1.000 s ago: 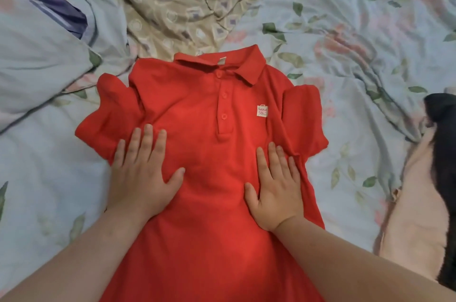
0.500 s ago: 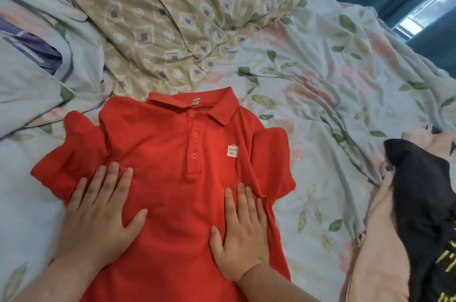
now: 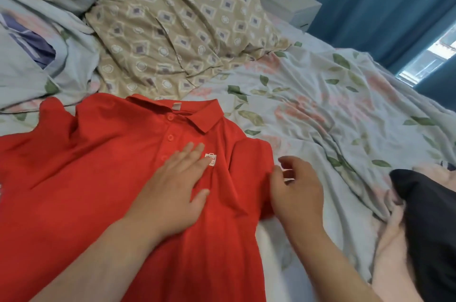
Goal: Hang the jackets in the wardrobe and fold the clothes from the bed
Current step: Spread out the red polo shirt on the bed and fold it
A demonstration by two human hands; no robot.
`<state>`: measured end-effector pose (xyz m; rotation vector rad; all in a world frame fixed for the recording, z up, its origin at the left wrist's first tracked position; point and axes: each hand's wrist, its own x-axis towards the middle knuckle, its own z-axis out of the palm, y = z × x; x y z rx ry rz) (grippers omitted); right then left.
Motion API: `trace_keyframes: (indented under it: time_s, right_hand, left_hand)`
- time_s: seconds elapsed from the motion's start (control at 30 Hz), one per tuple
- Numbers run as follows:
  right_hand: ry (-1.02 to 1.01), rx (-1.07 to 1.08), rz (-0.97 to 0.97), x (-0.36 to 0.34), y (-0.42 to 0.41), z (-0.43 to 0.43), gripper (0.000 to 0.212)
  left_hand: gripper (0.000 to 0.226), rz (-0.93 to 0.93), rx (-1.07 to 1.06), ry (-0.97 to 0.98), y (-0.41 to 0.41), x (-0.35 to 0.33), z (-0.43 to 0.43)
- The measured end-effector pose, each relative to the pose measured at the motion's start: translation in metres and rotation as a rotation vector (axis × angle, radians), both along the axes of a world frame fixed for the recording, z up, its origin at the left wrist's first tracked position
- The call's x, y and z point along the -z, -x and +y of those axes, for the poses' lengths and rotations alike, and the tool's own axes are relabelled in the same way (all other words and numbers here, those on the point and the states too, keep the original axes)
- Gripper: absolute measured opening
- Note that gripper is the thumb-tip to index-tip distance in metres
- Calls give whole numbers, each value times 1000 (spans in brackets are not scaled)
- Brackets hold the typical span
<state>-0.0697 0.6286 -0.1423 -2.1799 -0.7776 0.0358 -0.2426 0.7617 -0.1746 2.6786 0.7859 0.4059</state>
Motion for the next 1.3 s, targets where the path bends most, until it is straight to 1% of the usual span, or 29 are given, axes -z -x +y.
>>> trace_keyframes:
  time_s: [0.03,0.07,0.1,0.13,0.17,0.2,0.23,0.27,0.3,0.37,0.43,0.47,0.53,0.6,0.67,0.73,0.77,0.8,0.83,0.87,0.9,0.97,1.03,1.1,1.13,1.17,1.2,1.27,1.3]
  right_hand:
    - [126,35,68,2,-20,5,29]
    - [232,19,105,8,-34,8,39]
    - [264,-6,147,15,-45,11,49]
    - [224,-34,220,20,-52,12,56]
    - [132,-72,337,23,-58,13,60]
    - [41,-114,464,25,-62,12,59]
    - [-40,-176,563,29,-65,11,53]
    - [-78,-248,603,31,-65,9,44]
    - [-80,-314,583,33,-63,9,35]
    - [-64,-406,488,36,-58,12,28]
    - [-134,-480,548,33,-50,14,17]
    - [-169,-482,578,31,-49,13,15]
    - [-213,-414,598,26,-52,9,15]
    - [-112,-377,572,25,-64,-1,16]
    - [109,-479,548,23,-78,-10,14]
    - [275,-567,638,15,-82,-15,6]
    - [309,-553,665,11,-81,-13,16]
    - [292,-497,641,11,-80,-11,31]
    - [261,-408,563,12,-78,-8,47]
    - [228,-314,465,14,-77,-5,56]
    - [197,-236,400,14,-74,-4,59]
    - [159,-182,394,16,-69,-1,59]
    - [182,-199,374,23,-66,0,62]
    - [182,-223,330,26,-68,-2,49]
    - [160,-224,338,27,-70,-2,39]
    - [126,-222,369,27,-71,-3,29]
    - [86,-218,413,27,-73,-5,21]
    - [22,-224,500,25,-75,-8,19]
    - [2,-237,539,24,-75,-8,22]
  left_hand:
    - [62,-6,-16,36,-23,-1,-7]
    - [59,5,-61,43,-39,1,-12]
    - [57,17,-112,14,-49,5,-15]
    - [56,26,-157,-29,-52,9,-17]
    - [58,38,-195,-69,-53,14,-21]
    - [61,60,-218,-103,-52,17,-25]
    - [64,91,-231,-139,-51,20,-30]
    - [68,133,-243,-168,-50,22,-36]
    - [71,177,-253,-188,-50,23,-42]
    - [77,249,-271,-202,-52,23,-51]
    - [80,299,-280,-212,-54,19,-57]
    - [81,314,-289,-215,-54,17,-59]
    - [83,322,-314,-211,-52,14,-61]
    - [83,312,-340,-182,-51,13,-64]
    - [81,311,-348,-162,-51,14,-67]
    - [76,298,-356,-156,-51,15,-67]
    - [74,287,-363,-150,-52,14,-66]
    - [72,279,-368,-149,-52,15,-66]
    - [70,272,-370,-154,-52,15,-67]
    - [68,255,-370,-164,-54,15,-67]
    - [66,236,-365,-175,-54,15,-68]
    - [66,197,-364,-161,-55,15,-67]
    - [63,70,-402,-86,-59,6,-56]
    - [48,-79,-390,-5,-75,-10,-36]
    - [46,-92,-335,-8,-87,-17,-23]
    - [48,-37,-244,-13,-100,-24,-11]
    - [54,62,-152,6,-113,-29,0]
    - [58,329,-39,87,-132,-36,19]
    - [52,422,-14,82,-136,-38,26]
